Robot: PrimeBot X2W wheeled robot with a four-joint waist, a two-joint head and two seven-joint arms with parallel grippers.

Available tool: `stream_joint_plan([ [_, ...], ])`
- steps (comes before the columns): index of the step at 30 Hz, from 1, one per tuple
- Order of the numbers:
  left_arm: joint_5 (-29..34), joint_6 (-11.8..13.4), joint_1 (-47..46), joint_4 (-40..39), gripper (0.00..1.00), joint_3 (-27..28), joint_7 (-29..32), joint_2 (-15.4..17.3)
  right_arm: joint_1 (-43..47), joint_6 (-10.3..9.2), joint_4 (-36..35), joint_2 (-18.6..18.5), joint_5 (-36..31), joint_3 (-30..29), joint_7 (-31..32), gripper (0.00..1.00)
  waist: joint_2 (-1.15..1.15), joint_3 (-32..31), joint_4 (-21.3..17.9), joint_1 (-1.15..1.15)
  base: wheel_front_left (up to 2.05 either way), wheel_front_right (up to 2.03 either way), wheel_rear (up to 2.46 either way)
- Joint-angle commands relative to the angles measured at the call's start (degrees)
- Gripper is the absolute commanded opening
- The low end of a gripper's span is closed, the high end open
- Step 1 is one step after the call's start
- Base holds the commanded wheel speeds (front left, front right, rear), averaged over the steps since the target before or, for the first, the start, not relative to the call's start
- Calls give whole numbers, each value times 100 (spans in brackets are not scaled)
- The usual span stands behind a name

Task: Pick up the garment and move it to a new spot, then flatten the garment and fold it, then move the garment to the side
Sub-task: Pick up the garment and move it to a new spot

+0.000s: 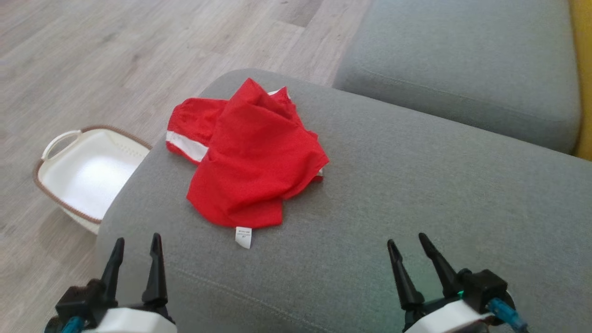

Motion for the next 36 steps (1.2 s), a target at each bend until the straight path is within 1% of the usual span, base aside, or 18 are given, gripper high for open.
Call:
stream_joint_plan([
  [1,-28,4,-227,-243,100,202,-70,-23,-318,-4,-122,-46,31,155,-62,100,0,49,48,0,0,0,0],
  [5,-45,-17,-234,-309,100,341,-70,-23,-370,-4,-80,-46,38,179,-62,100,0,65,63,0,0,0,0],
  [9,24,-130,-328,-322,100,533,-70,-21,-365,-4,-40,-46,36,75,-62,100,0,51,36,0,0,0,0],
  [12,110,-233,-468,-236,100,562,-70,62,-304,-4,-60,-46,140,-80,-62,100,0,50,20,0,0,0,0],
  [14,155,-301,-634,-125,100,526,-70,176,-258,-4,-72,-46,145,-209,-62,100,0,71,9,0,0,0,0],
  [15,193,-351,-838,-27,100,493,-70,331,-266,-4,-92,-46,74,-281,-62,100,0,176,-88,0,0,0,0],
  [17,254,-374,-1087,118,100,490,-62,534,-343,-4,-128,-46,-31,-348,-62,100,0,367,-226,0,0,0,0],
  [21,117,-409,-1780,352,100,594,94,873,-625,-4,-264,-46,-200,-533,-62,100,0,860,-500,0,0,0,0],
  [24,17,-459,-2366,583,100,393,341,1165,-816,-4,-412,-46,-329,-710,-62,100,0,1225,-654,0,0,0,0],
  [28,-148,-488,-3223,1003,100,-21,875,1534,-1042,-4,-642,-46,-515,-978,-61,100,0,1696,-843,0,0,0,0],
  [34,-809,-493,-4558,1817,100,-1071,1652,2205,-1286,-4,-1073,-46,-634,-1326,21,100,0,2258,-1104,0,0,0,0],
  [36,-1103,-494,-4940,2101,100,-1387,1918,2370,-1320,-4,-1178,-46,-660,-1366,55,100,0,2375,-1172,0,0,0,0],
])
